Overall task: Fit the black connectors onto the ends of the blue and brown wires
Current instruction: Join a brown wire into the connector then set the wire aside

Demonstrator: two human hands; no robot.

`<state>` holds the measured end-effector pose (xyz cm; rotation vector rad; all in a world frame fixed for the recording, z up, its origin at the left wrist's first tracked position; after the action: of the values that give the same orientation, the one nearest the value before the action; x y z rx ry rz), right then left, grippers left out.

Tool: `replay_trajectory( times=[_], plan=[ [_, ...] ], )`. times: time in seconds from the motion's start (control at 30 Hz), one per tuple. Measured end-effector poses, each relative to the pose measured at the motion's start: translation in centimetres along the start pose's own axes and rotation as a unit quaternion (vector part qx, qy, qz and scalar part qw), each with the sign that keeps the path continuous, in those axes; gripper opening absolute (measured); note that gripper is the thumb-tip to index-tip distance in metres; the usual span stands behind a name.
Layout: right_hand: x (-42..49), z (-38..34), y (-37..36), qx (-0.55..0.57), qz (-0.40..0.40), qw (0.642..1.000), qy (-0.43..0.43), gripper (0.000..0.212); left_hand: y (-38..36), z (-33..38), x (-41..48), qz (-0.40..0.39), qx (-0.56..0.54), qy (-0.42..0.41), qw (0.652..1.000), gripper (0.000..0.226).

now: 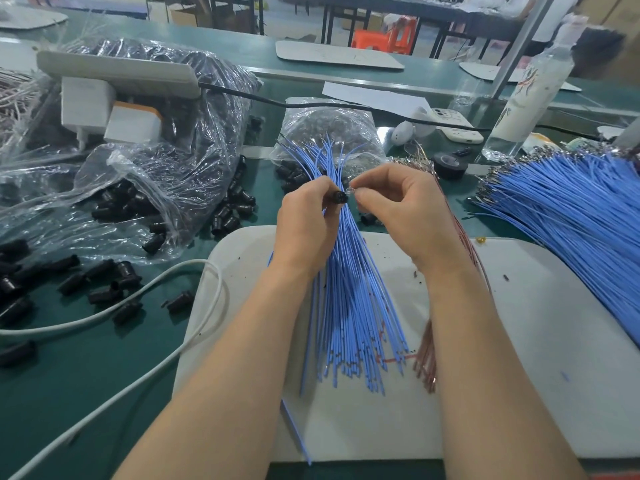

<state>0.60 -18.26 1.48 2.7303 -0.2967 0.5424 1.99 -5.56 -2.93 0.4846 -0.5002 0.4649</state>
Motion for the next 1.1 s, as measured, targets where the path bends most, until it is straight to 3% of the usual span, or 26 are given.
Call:
replay_trajectory(
  times=[0.27, 0.7, 0.9, 1.1],
  plan=[
    [0.1, 0.2, -0.2, -0.080, 0.022, 0.996, 0.028, 0.008, -0.3, -0.1, 0.0, -0.006, 0.021, 0.018, 1.000, 0.007],
    [-0.1, 0.4, -0.9, -0.174, 0.039, 0.981, 0.081, 0.011, -0.2, -0.2, 0.0, -0.013, 0.117, 0.000, 0.993, 0.007],
    [0.8, 2.3, 0.4, -0.135, 0.054, 0.989, 0.034, 0.009, -0.5, -0.3, -0.2, -0.121, 0.023, 0.021, 0.992, 0.023],
    [0.9, 3.3, 0.8, -0.078, 0.015, 0.997, -0.011, 0.014, -0.3, -0.2, -0.1, -0.105, 0.012, -0.005, 0.994, 0.012]
  ],
)
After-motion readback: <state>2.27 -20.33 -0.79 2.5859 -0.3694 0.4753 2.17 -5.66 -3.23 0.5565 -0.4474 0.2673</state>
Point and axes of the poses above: each hand's wrist, its own x-axis towards the middle knuckle, its own y-axis out of the back of the hand, z = x × y, the point moved 3 cm from there along x, towards the middle knuckle, and after that the axes turned 13 degrees about z, right-handed, at the moved point
